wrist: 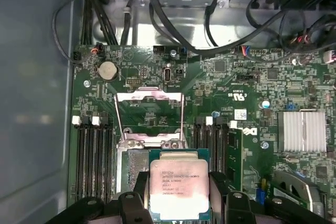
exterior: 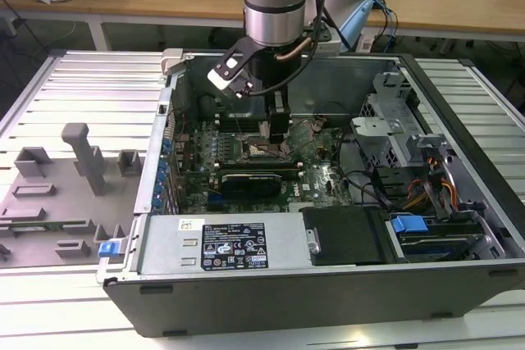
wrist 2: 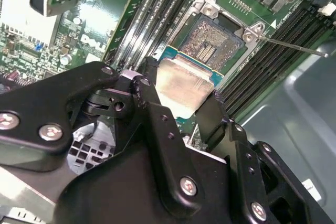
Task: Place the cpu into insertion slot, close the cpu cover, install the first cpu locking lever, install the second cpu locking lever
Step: 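Place the cpu into insertion slot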
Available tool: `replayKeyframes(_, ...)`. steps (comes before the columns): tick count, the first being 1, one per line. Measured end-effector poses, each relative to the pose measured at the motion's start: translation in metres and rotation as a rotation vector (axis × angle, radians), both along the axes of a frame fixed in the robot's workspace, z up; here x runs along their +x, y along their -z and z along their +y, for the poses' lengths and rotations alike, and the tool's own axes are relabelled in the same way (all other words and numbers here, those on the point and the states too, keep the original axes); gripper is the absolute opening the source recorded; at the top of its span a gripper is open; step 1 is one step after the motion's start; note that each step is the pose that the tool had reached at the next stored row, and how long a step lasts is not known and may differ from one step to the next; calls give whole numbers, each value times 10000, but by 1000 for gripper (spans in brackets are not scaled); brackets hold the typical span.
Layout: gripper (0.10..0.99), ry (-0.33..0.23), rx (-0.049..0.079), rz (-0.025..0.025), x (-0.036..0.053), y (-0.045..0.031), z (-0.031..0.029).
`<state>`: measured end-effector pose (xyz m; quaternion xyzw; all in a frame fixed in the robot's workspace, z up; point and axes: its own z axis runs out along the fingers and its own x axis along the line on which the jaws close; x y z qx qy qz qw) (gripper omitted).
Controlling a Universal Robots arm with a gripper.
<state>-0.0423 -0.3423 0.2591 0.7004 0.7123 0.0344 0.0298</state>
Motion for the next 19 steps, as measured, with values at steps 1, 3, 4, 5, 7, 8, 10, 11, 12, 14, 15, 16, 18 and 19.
replayKeyframes(1, 541, -6, -1, 0, -3, 14, 4)
replayKeyframes(3, 541, -20, 1, -1, -10, 39, 11)
replayKeyframes(4, 541, -28, 0, 0, -15, 53, 16)
replayKeyframes(5, 541, -37, 1, -1, -22, 66, 23)
replayKeyframes(7, 541, -54, 0, 0, -35, 88, 38)
replayKeyframes(8, 541, -61, -1, 1, -39, 100, 45)
replayKeyframes(10, 541, -74, 0, 0, -47, 138, 67)
replayKeyframes(11, 541, -80, 0, 0, -47, 159, 80)
replayKeyframes(12, 541, -83, 1, 0, -48, 179, 96)
replayKeyframes(14, 541, -84, -1, 0, -51, 198, 112)
replayKeyframes(15, 541, -84, -3, -1, -55, 210, 121)
replayKeyframes(16, 541, -84, -3, 0, -58, 219, 128)
replayKeyframes(18, 541, -85, -3, 0, -69, 250, 152)
replayKeyframes(19, 541, -85, -5, 1, -73, 261, 160)
